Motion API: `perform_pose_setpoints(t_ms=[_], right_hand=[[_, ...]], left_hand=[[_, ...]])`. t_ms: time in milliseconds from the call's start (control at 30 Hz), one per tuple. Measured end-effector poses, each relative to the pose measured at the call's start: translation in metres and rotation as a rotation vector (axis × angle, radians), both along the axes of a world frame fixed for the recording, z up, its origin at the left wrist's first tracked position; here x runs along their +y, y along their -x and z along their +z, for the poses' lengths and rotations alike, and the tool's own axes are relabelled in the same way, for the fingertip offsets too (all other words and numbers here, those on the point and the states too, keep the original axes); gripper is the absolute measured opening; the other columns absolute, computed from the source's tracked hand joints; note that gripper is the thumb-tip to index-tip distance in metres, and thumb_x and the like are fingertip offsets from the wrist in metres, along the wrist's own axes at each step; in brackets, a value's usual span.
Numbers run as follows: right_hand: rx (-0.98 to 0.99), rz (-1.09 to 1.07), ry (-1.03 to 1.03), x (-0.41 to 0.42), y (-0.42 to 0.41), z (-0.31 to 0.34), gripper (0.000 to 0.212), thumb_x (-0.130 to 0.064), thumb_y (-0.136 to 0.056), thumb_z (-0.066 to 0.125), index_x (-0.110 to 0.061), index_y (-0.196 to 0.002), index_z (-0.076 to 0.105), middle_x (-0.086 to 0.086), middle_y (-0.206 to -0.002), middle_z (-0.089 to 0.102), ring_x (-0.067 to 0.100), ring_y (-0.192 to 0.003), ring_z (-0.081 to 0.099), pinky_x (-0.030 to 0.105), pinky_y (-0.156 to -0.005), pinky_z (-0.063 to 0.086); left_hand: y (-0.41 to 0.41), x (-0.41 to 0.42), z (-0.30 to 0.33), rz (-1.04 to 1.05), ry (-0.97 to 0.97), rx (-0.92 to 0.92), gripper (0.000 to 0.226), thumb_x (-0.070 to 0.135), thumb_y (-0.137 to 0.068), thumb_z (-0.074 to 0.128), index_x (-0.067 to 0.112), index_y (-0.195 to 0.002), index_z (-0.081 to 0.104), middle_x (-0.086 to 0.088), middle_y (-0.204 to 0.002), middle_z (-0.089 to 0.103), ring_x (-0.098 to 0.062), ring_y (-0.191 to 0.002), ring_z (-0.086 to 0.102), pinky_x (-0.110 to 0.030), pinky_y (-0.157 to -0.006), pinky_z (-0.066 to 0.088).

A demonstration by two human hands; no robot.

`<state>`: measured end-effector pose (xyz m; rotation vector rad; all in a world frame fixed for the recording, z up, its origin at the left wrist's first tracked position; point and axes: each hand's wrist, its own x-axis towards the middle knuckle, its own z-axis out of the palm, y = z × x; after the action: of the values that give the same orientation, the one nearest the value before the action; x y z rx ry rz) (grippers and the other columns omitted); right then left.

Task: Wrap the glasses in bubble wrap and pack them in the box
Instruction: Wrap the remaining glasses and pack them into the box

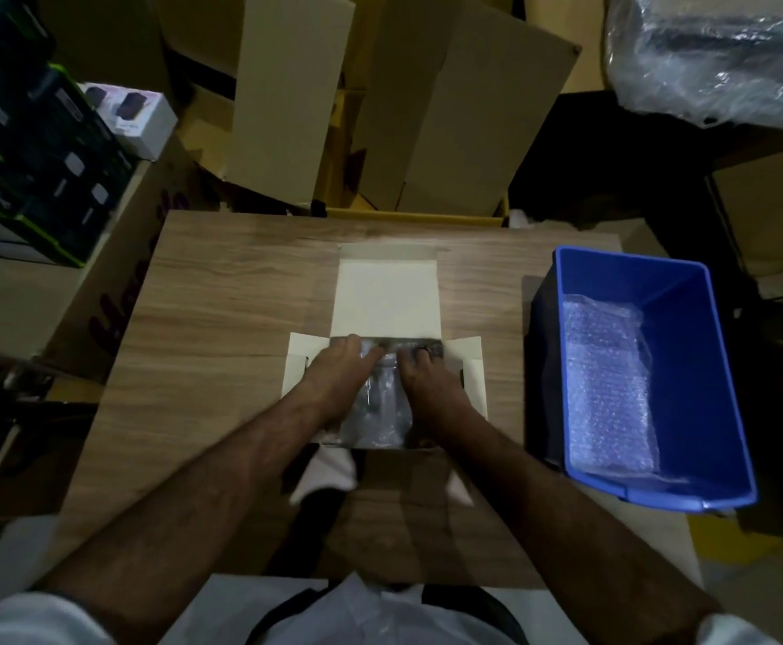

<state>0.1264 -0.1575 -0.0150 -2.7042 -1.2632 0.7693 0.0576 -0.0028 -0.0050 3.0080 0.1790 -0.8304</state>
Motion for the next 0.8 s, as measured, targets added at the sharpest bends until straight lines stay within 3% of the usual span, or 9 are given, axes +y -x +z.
perform_pose_setpoints(t_ms=[100,233,367,500,633,800], right_hand=[[-0.013,0.002,0.01,0.001,0.004,-0.001,0.105,-0.025,-0.078,0.082,0.0,-0.156,0.016,0.024,-0.152,0.034,0.039,-0.137,0.039,0.044,-0.11,0.039],[-0.03,-0.002,0.031,0.002,0.006,-0.003,0.108,-0.024,-0.075,0.085,0.001,-0.155,0.017,0.026,-0.152,0.033,0.04,-0.136,0.04,0.045,-0.109,0.043],[-0.011,0.032,-0.032,-0.011,0.005,0.007,0.115,-0.03,-0.078,0.085,0.0,-0.158,0.009,0.025,-0.161,0.02,0.04,-0.148,0.025,0.047,-0.117,0.034],[-0.082,-0.094,-0.297,-0.046,0.004,0.023,0.095,-0.035,-0.086,0.076,-0.009,-0.159,0.022,0.015,-0.164,0.026,0.03,-0.149,0.03,0.038,-0.115,0.036],[-0.208,-0.22,-0.422,-0.089,-0.004,0.033,0.076,-0.03,-0.086,0.069,-0.005,-0.151,0.04,0.026,-0.157,0.037,0.041,-0.141,0.041,0.046,-0.115,0.04],[-0.313,-0.429,-0.49,-0.168,-0.024,0.043,0.069,-0.032,-0.091,0.064,-0.012,-0.153,0.041,0.019,-0.163,0.029,0.035,-0.146,0.033,0.045,-0.116,0.036]], left_hand=[[0.002,-0.004,-0.006,-0.029,-0.061,-0.05,0.09,0.007,-0.081,0.071,0.019,-0.157,0.023,-0.016,-0.138,0.043,-0.034,-0.128,0.044,-0.039,-0.101,0.041],[0.008,-0.008,-0.006,-0.038,-0.082,-0.042,0.103,0.013,-0.081,0.074,0.018,-0.161,0.009,-0.02,-0.144,0.037,-0.036,-0.133,0.038,-0.041,-0.107,0.035],[0.016,-0.011,0.0,0.003,-0.097,-0.062,0.1,0.032,-0.084,0.072,0.017,-0.16,0.007,-0.018,-0.147,0.039,-0.034,-0.135,0.039,-0.041,-0.109,0.031],[0.026,-0.029,0.018,0.106,0.146,-0.284,0.099,0.05,-0.078,0.076,0.017,-0.157,0.026,-0.014,-0.152,0.04,-0.033,-0.139,0.038,-0.045,-0.117,0.026],[0.014,-0.065,0.023,0.036,0.167,-0.49,0.084,0.045,-0.079,0.075,0.015,-0.15,0.041,-0.018,-0.147,0.048,-0.035,-0.133,0.048,-0.049,-0.113,0.035],[-0.021,-0.129,0.023,-0.013,0.302,-0.64,0.061,0.039,-0.092,0.049,0.013,-0.147,0.047,-0.023,-0.154,0.039,-0.038,-0.138,0.042,-0.05,-0.113,0.037]])
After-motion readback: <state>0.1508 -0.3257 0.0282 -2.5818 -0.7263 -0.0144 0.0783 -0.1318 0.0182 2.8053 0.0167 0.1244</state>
